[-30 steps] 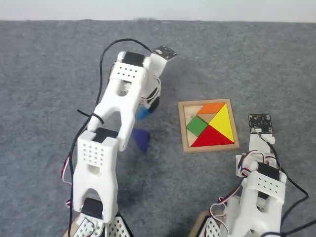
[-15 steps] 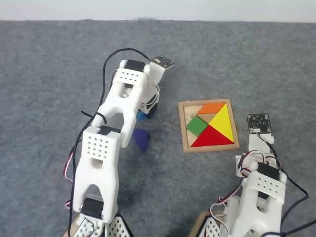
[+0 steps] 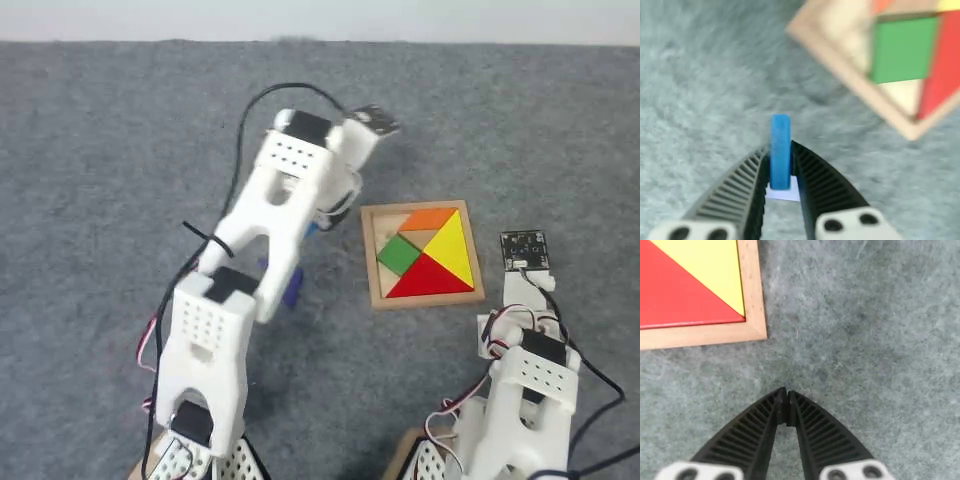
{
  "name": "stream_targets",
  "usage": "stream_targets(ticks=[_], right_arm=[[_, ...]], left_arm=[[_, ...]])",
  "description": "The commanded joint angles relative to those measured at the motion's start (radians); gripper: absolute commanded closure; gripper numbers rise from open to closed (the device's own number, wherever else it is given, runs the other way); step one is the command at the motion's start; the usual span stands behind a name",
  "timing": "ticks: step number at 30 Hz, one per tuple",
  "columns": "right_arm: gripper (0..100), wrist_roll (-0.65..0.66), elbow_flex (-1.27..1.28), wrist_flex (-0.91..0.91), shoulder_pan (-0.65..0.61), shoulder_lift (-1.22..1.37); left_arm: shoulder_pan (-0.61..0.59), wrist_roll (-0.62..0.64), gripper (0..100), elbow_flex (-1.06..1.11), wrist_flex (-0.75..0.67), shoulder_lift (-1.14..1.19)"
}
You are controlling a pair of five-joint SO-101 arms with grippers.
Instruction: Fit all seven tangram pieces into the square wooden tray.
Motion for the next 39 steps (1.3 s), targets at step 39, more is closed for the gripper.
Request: stream_targets(ticks=[39], right_arm=[[99.0,0.014,-0.005,-0.019,-0.013,-0.028]], left_arm=[[0.235,-1.082,99,0.515,-0.322,-0.284]])
